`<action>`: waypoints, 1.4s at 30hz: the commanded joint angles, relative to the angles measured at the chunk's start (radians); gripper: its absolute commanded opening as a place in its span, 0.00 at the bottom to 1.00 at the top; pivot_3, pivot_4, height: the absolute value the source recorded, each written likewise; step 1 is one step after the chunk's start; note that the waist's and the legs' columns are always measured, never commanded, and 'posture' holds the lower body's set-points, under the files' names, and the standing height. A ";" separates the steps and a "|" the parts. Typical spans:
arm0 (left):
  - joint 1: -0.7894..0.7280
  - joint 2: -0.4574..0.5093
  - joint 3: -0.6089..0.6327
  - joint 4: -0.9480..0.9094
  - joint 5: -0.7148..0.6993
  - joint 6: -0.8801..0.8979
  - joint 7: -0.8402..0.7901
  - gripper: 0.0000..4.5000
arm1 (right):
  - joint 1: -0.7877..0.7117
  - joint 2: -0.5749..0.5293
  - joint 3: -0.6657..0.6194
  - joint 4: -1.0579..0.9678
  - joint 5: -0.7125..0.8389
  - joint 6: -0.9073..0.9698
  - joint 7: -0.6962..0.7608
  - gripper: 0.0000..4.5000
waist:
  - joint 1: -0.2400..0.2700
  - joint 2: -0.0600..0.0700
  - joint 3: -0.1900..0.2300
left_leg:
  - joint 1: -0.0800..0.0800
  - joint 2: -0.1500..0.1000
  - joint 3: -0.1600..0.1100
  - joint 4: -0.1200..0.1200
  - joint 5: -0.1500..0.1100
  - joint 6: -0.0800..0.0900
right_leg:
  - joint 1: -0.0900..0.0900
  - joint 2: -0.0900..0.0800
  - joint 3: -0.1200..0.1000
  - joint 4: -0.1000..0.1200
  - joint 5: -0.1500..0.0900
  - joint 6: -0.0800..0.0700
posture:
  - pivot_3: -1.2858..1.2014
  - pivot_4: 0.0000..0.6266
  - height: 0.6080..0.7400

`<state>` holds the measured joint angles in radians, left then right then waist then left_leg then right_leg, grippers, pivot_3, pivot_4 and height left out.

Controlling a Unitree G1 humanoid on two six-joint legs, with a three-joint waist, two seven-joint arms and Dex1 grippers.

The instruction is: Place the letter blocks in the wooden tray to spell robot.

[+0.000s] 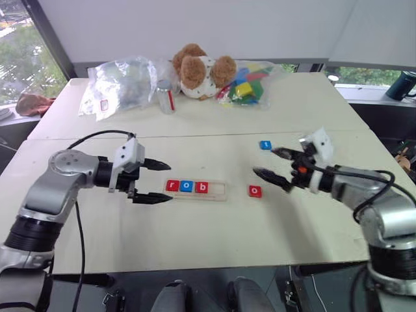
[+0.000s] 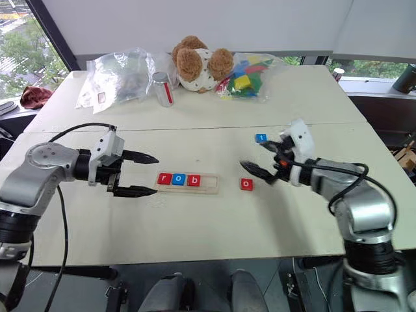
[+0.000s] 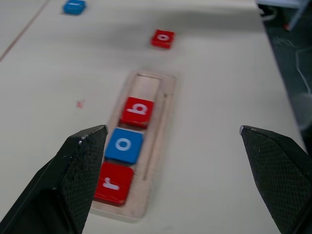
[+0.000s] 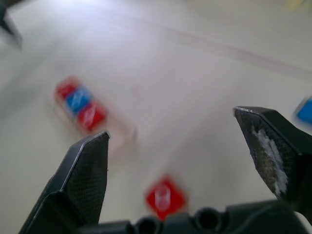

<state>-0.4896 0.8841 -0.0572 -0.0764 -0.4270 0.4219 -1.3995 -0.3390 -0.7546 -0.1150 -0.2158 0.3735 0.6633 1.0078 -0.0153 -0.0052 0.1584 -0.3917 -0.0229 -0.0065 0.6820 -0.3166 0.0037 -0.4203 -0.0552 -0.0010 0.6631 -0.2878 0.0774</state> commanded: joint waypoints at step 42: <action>0.151 0.092 0.093 -0.096 0.000 -0.016 0.066 1.00 | -0.445 0.277 0.397 0.550 -0.326 -0.420 0.211 0.25 | 0.005 0.000 0.001 | -0.001 0.000 0.001 0.001 0.002 -0.004 | -0.003 -0.003 0.001 0.003 0.000 0.000 | 0.52 0.24 1.00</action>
<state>-0.3424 0.9747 0.0168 -0.1487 -0.4234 0.4210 -1.3421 -0.7513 -0.4809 0.2821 0.3727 0.0635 0.1938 1.2546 -0.0106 -0.0054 0.1593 -0.3931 -0.0241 -0.0058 0.6836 -0.3146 -0.0004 -0.4235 -0.0593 0.0000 0.6662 -0.2877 0.0772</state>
